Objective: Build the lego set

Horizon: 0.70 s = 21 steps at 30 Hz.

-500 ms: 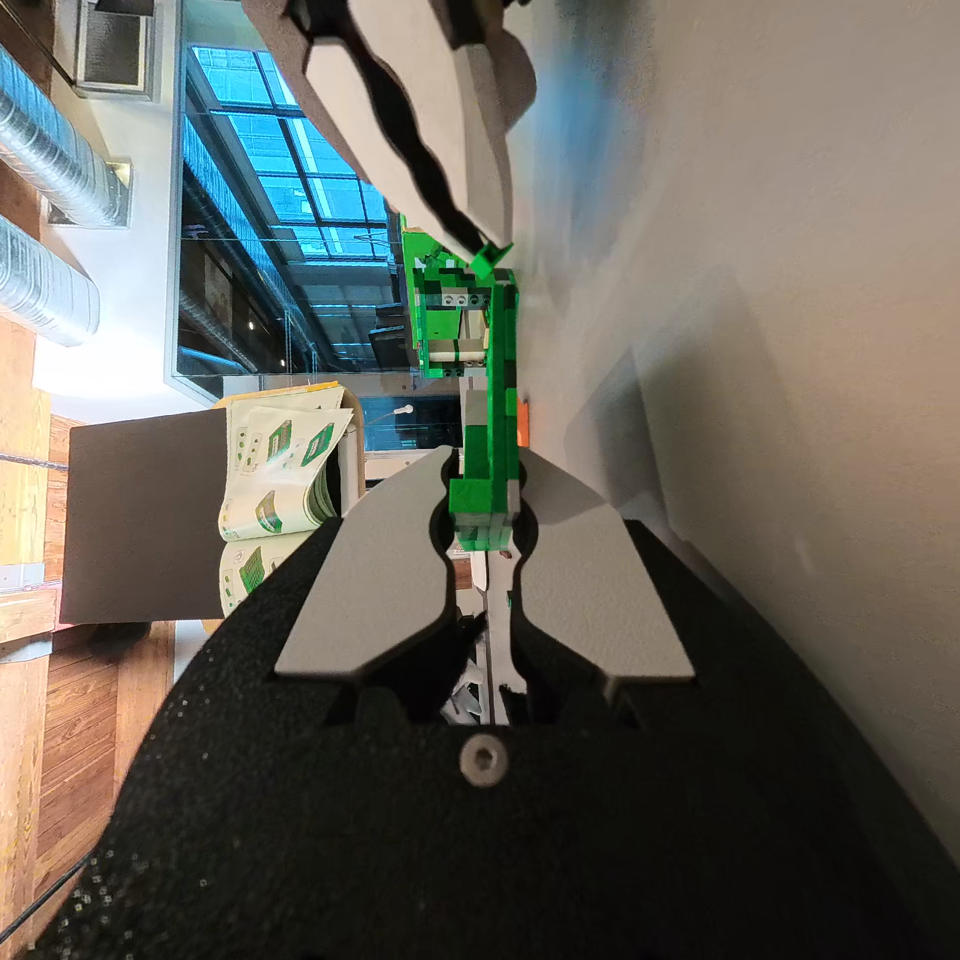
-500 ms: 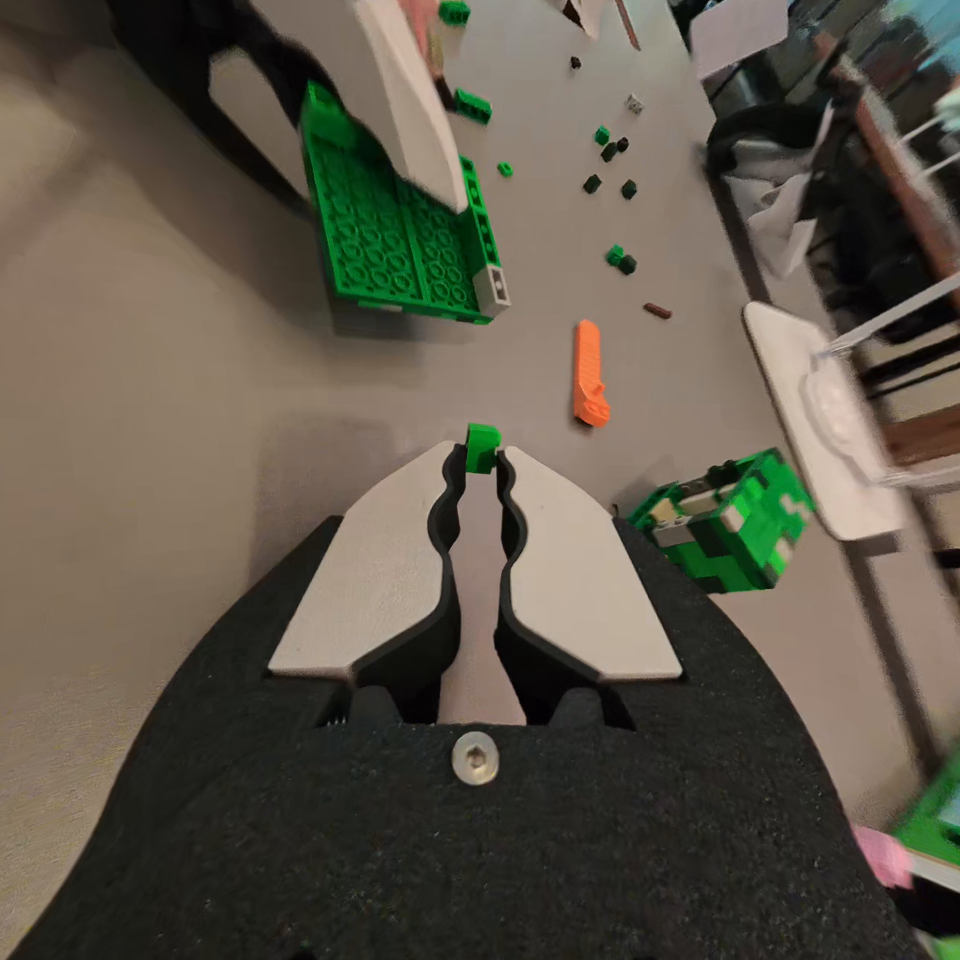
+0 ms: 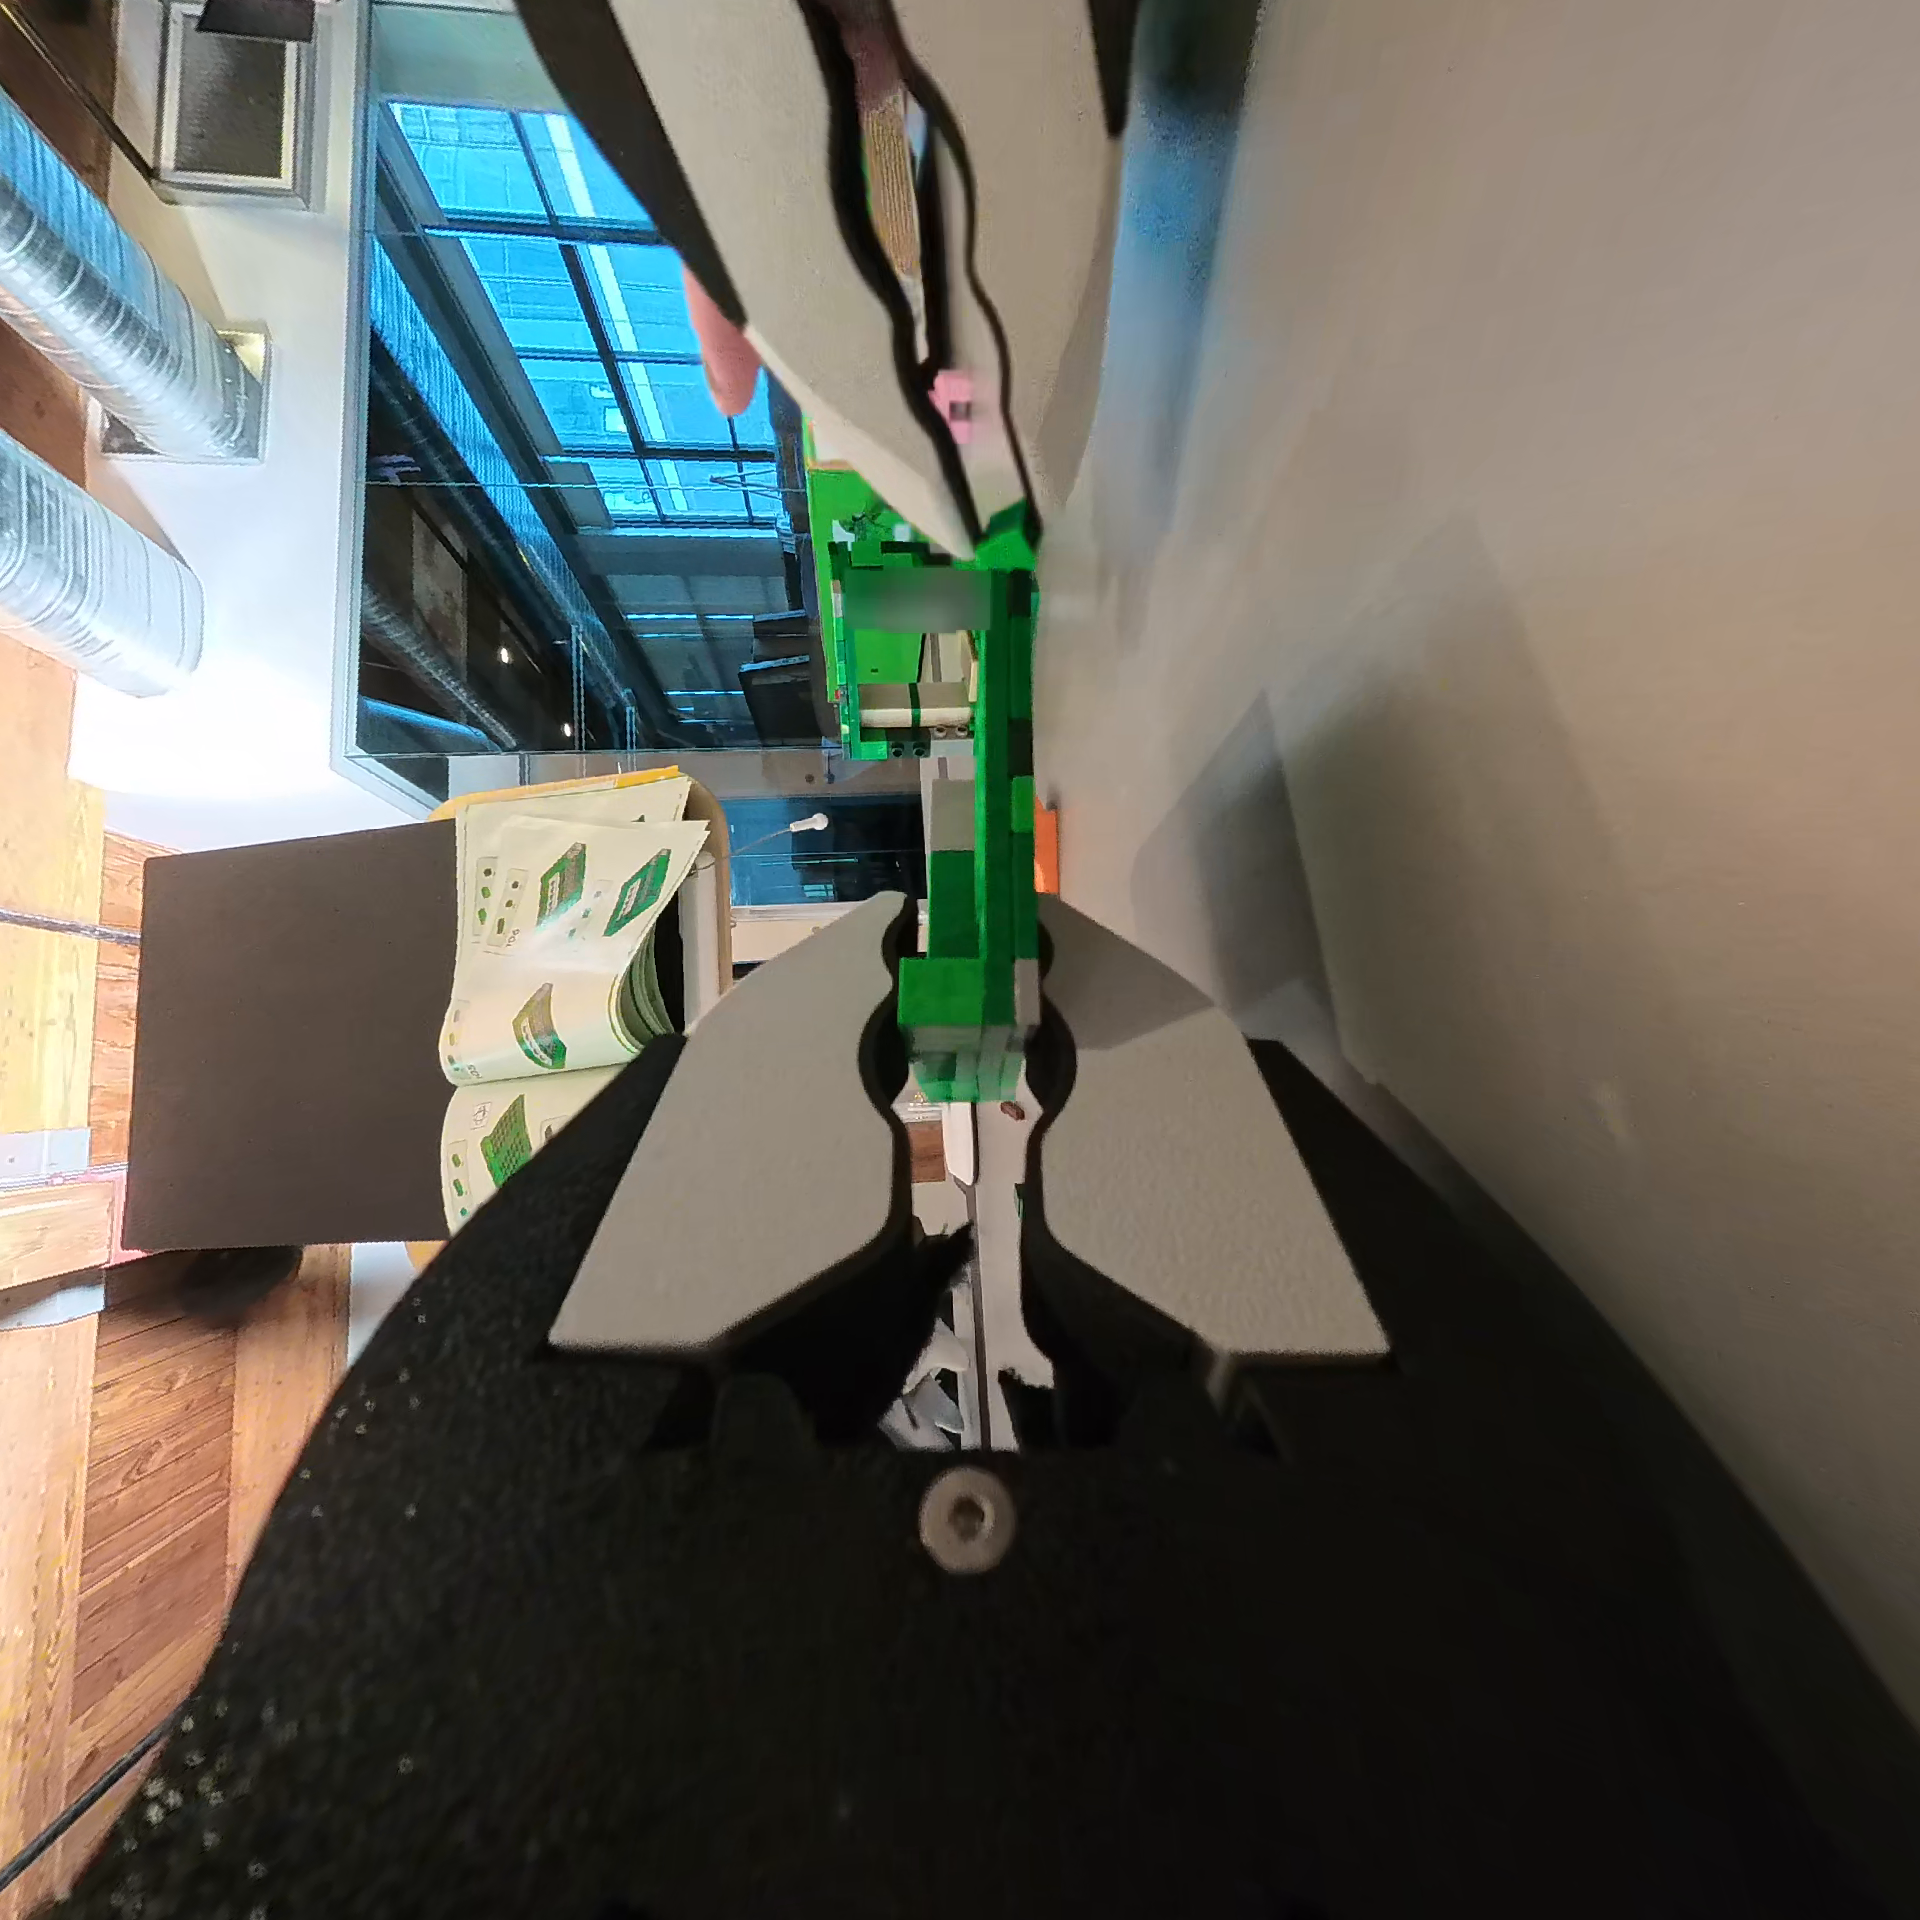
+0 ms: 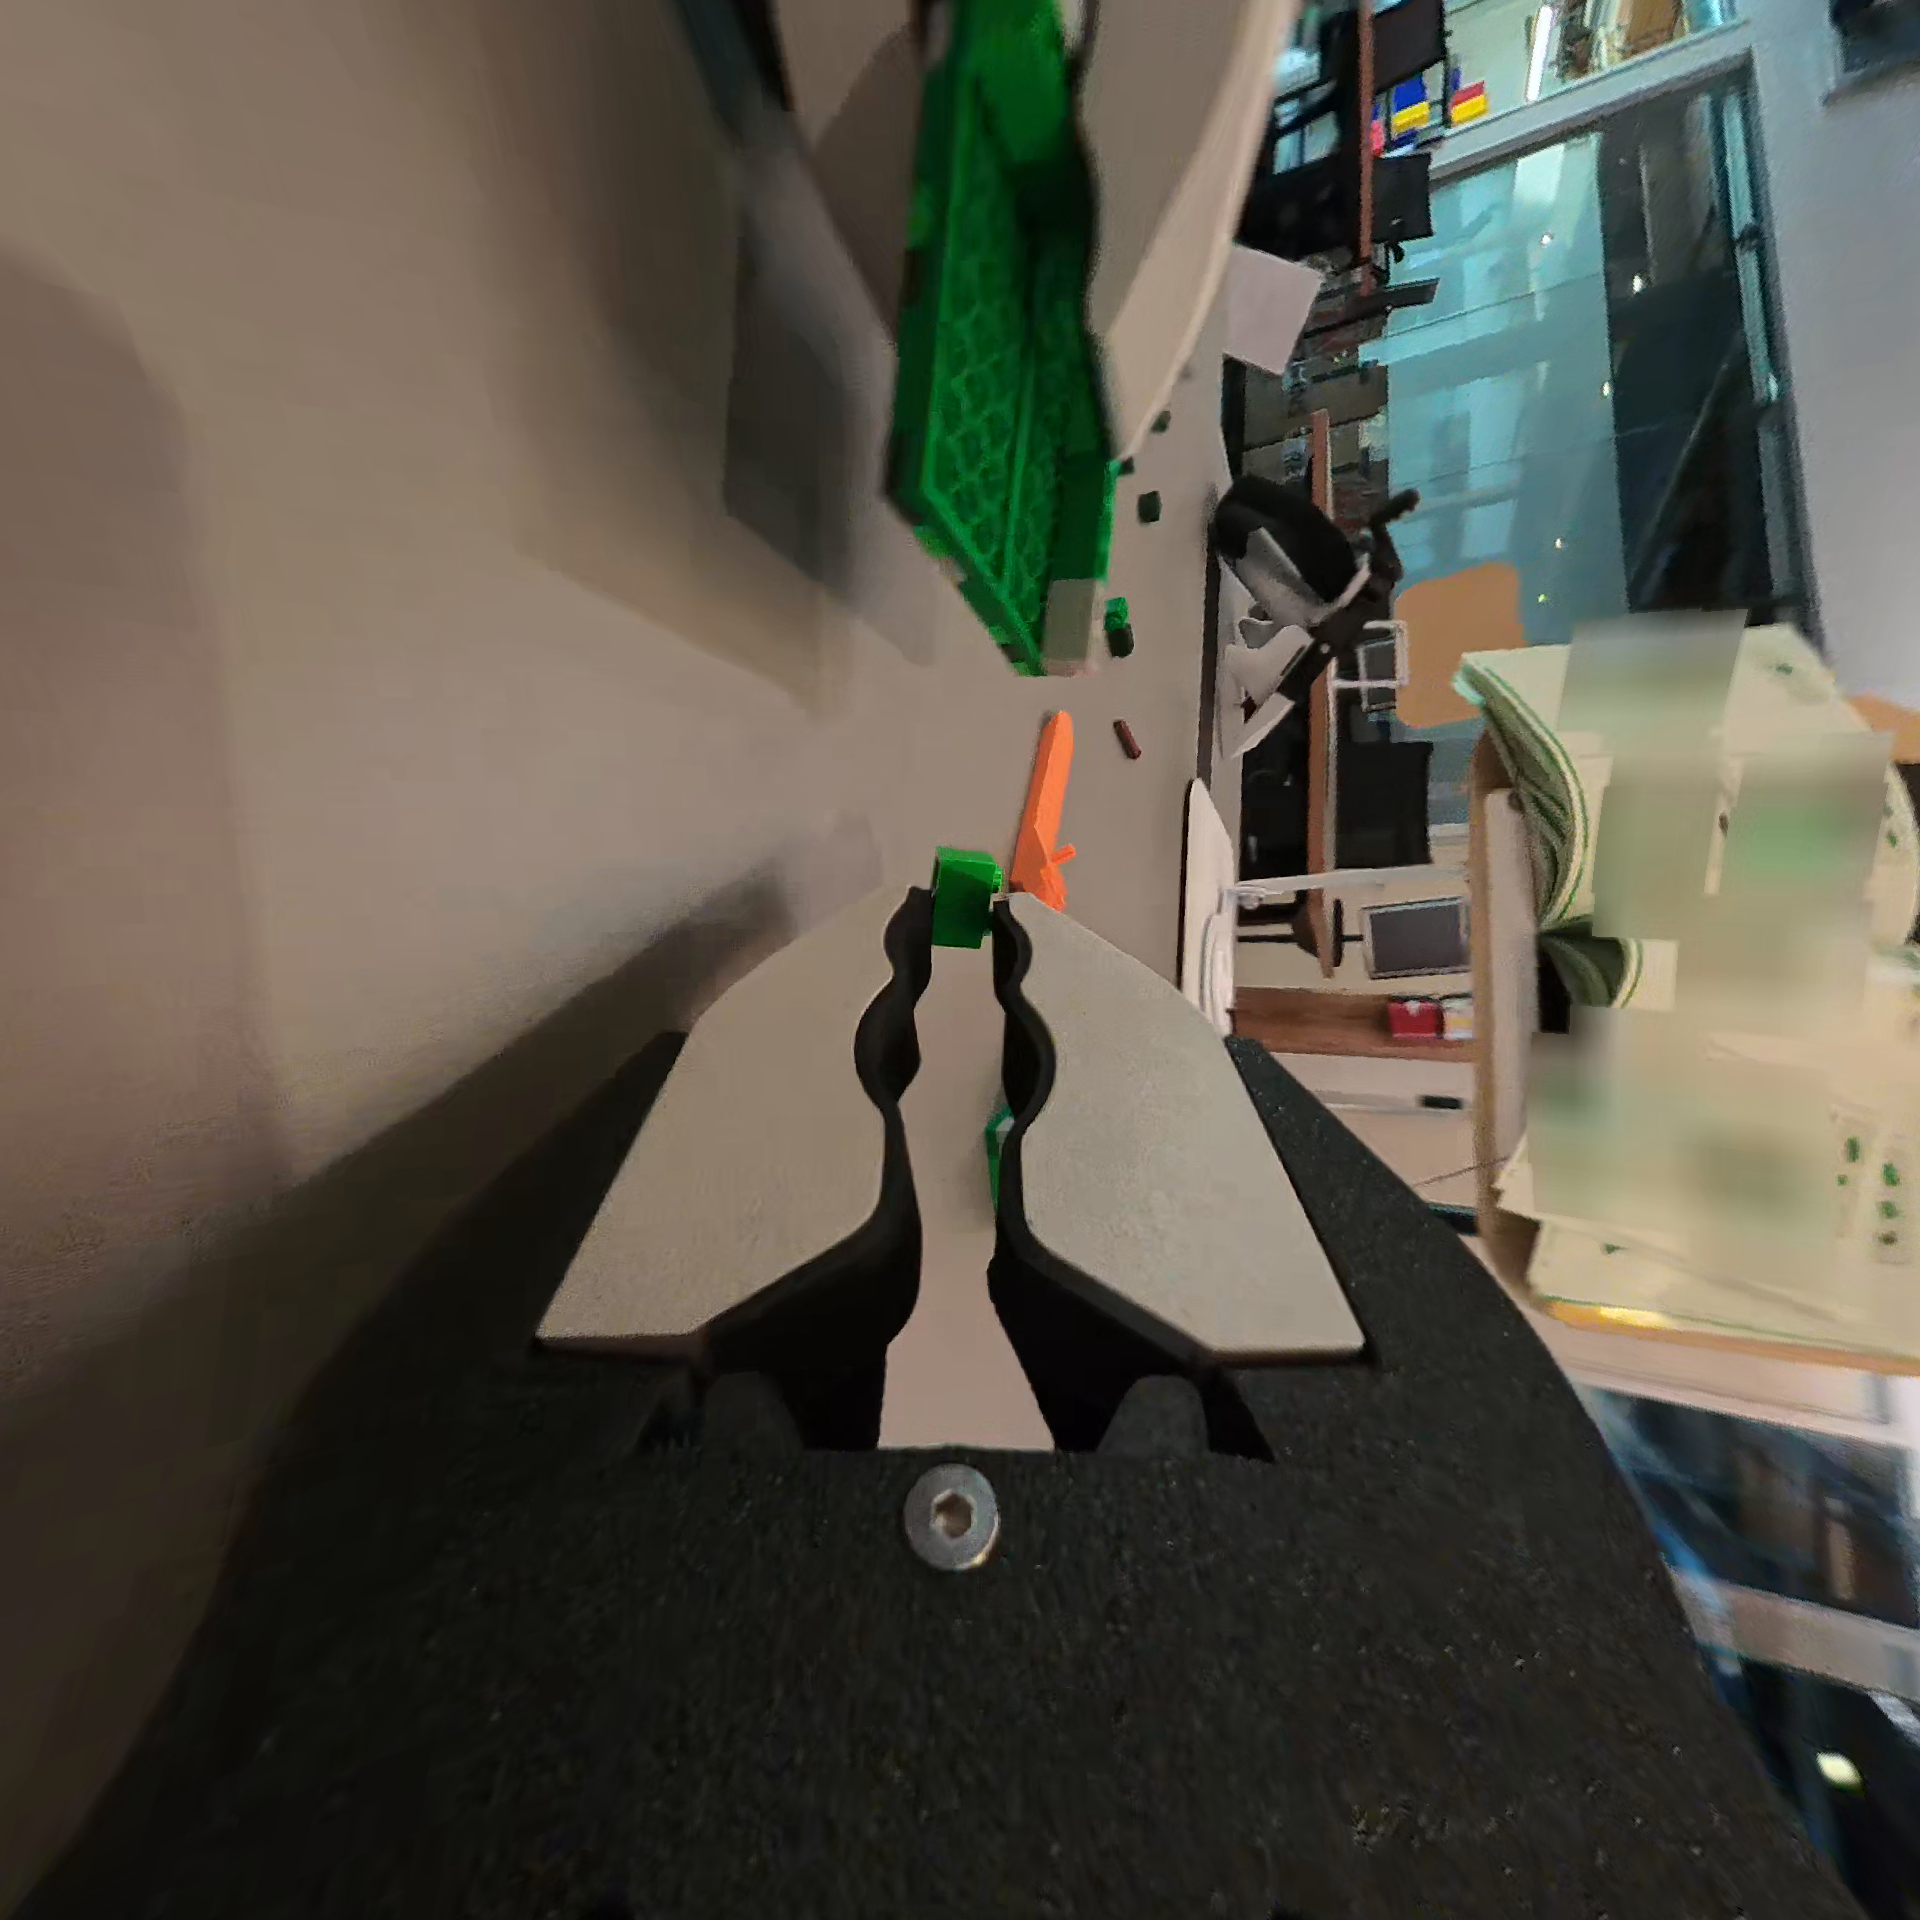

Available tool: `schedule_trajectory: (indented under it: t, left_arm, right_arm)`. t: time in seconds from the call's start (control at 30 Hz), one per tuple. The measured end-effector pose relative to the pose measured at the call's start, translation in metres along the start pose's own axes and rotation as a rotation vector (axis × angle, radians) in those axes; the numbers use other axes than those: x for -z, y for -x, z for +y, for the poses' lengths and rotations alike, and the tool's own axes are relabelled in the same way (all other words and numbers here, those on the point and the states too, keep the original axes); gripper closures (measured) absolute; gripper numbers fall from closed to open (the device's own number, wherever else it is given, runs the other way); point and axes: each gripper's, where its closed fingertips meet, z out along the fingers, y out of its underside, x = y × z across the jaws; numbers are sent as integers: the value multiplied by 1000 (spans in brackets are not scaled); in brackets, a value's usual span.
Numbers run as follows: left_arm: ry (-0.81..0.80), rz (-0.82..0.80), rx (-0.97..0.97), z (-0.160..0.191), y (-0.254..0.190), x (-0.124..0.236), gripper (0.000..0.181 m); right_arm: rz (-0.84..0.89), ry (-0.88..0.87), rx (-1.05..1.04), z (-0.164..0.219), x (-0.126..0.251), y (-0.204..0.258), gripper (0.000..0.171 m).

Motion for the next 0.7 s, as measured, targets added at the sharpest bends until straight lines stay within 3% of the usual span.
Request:
schedule_trajectory:
  t: [0.27,0.37,0.57,0.63,0.7]
  left_arm:
    - [-2,10,1,0,-2,-3,164]
    - [1,9,6,0,-2,-4,164]
    - [-9,13,3,-2,-2,-4,164]
    - [-14,19,-2,-3,-3,-4,164]
    - [-18,20,-7,-4,-4,-4,164]
  right_arm:
    - [14,23,324,0,-4,0,160]
    - [-237,15,275,1,1,17,160]
    - [-1015,65,-249,-10,45,36,161]
    - [-1147,133,-280,-2,52,38,161]
    - [-1133,214,-203,14,46,36,161]
